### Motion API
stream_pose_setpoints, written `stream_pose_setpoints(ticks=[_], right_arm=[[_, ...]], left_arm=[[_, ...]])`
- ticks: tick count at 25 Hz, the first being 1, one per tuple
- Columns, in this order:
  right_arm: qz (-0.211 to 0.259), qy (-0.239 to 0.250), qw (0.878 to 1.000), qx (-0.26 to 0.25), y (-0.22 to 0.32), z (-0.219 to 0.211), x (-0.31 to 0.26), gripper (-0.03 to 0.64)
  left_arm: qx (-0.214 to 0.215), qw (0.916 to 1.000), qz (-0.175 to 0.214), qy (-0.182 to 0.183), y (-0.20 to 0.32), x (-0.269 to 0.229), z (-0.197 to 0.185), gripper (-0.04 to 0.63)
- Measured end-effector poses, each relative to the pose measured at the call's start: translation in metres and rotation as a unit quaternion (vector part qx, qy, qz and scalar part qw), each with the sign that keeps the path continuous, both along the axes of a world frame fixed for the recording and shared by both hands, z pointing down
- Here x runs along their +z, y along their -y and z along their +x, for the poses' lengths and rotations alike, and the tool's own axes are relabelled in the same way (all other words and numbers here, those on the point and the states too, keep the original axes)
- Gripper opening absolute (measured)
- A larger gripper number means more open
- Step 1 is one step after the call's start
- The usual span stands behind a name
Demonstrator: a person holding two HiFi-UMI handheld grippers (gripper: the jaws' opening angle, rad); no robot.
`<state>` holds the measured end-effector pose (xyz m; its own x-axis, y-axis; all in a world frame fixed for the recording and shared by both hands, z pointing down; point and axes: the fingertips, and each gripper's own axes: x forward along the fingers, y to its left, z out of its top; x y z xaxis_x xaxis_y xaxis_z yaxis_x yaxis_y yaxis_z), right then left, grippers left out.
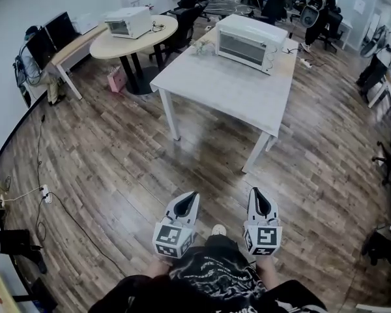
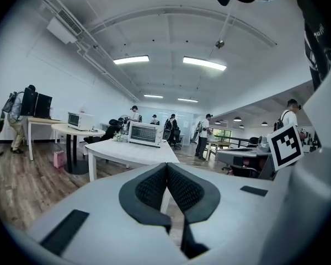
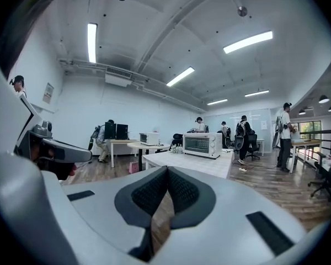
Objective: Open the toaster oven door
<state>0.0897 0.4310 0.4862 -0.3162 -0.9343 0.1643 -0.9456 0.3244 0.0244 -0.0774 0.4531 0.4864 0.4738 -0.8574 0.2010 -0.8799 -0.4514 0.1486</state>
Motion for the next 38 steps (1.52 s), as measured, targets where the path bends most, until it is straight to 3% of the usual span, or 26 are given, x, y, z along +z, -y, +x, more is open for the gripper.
stream_pose_setpoints(ticks=[12, 15, 22, 26, 29, 38], right_arm=[[0.001, 0.017, 1.0, -0.024, 0.103, 0.072, 0.001, 0.013], [-0.004, 0.025, 0.999, -0.036, 0.117, 0.08, 0.003, 0.139], [-0.011, 0.025, 0.999, -0.027, 0.136, 0.091, 0.008, 0.272], [-0.018, 0.026, 0.999, -0.014, 0.147, 0.099, 0.011, 0.288], [-0.028, 0.026, 0.999, 0.011, 0.16, 0.107, 0.013, 0.345], [-0.045, 0.02, 0.998, 0.044, 0.24, 0.102, 0.017, 0.351]], left_arm=[[0.002, 0.9999, 0.014, 0.009, 0.107, 0.0, 0.082, 0.02], [0.002, 0.9998, 0.014, 0.016, 0.119, 0.0, 0.094, 0.02], [-0.005, 0.9997, 0.004, 0.023, 0.136, 0.009, 0.095, 0.02], [-0.005, 0.9998, 0.0, 0.021, 0.15, 0.012, 0.095, 0.02], [0.004, 0.9998, -0.004, 0.019, 0.165, 0.014, 0.1, 0.02], [0.044, 0.999, -0.01, -0.002, 0.26, 0.024, 0.103, 0.02]])
